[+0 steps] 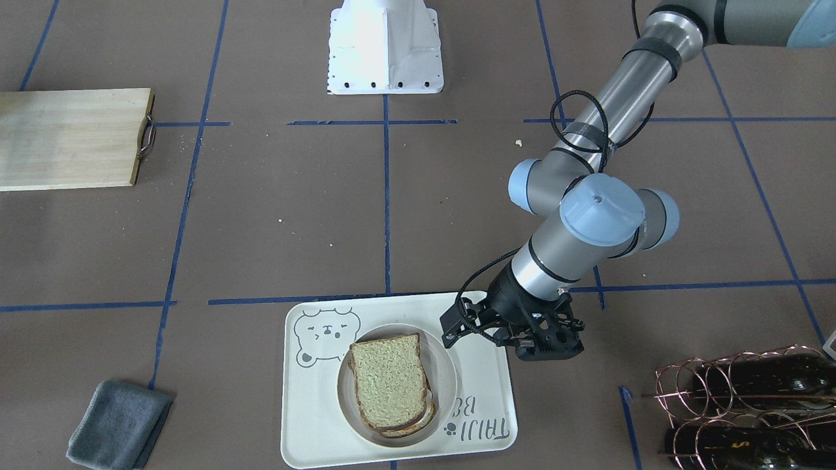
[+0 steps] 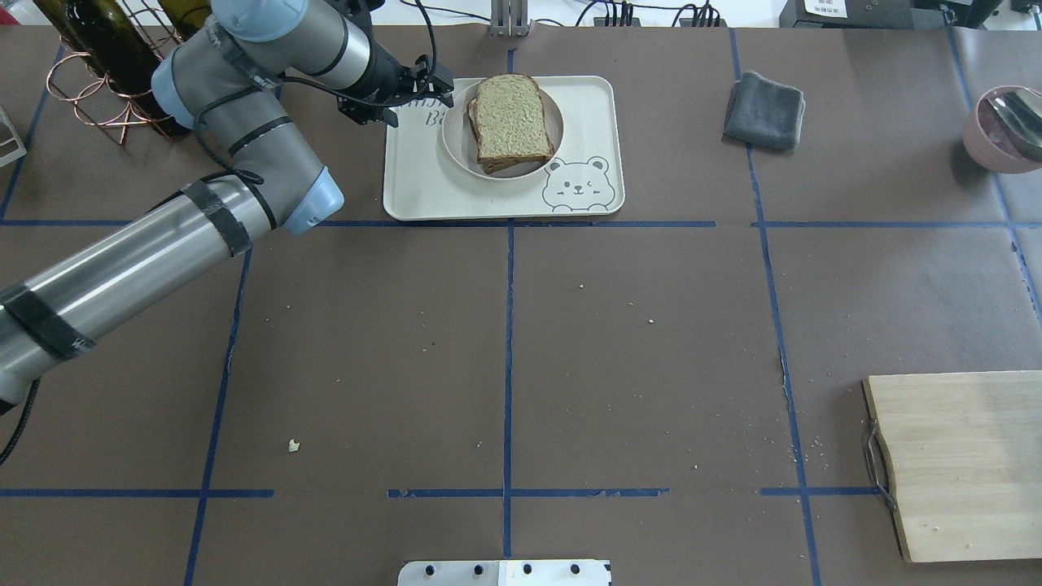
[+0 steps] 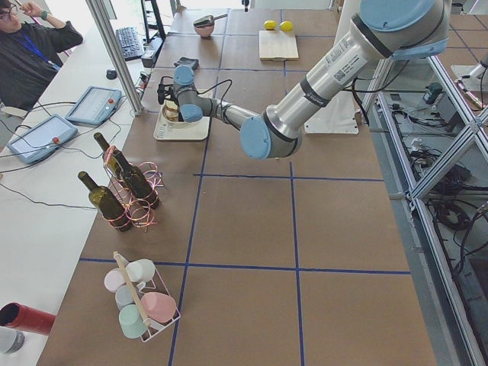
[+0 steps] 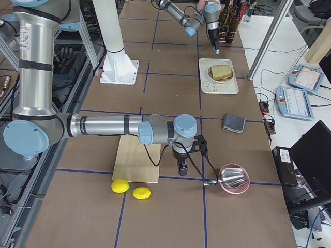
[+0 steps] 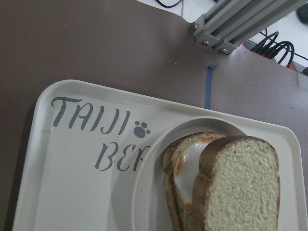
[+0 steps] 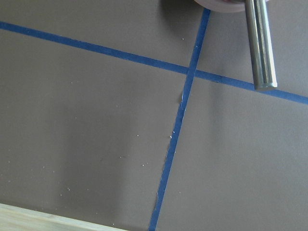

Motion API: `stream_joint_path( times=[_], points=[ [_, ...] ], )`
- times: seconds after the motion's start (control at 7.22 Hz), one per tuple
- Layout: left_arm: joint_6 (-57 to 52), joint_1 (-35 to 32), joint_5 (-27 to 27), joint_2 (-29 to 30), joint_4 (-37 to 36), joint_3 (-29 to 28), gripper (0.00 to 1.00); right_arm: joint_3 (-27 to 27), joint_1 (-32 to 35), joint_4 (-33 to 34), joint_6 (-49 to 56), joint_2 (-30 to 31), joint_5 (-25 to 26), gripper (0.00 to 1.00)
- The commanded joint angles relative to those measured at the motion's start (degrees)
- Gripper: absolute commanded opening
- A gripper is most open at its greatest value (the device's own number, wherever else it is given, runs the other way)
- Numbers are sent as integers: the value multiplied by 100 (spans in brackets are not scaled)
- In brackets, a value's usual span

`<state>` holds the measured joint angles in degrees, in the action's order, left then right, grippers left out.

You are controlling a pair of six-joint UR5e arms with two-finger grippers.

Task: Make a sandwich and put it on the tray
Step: 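Release the plate on the tray and withdraw the left gripper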

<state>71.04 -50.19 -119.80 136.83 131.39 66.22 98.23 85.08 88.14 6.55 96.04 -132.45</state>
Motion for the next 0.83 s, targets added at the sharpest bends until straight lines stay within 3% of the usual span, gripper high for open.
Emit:
stream_joint_path(
  times=[0.0, 0.28, 0.55, 0.69],
  points=[
    [-1349, -174, -61, -1581, -1742, 2735, 100, 3, 0, -8, -13, 11, 0, 100],
    [-2964, -664, -149, -3067, -2676, 4314, 100, -5, 0, 1, -13, 29, 0, 100],
    [-4887, -1734, -646, -4325, -2820, 4549, 100, 47, 0, -8, -92, 55, -26, 100],
    [-5802, -1818, -711, -4845, -2838, 4488, 100, 56, -9, -8, -110, 55, -26, 100]
  ],
)
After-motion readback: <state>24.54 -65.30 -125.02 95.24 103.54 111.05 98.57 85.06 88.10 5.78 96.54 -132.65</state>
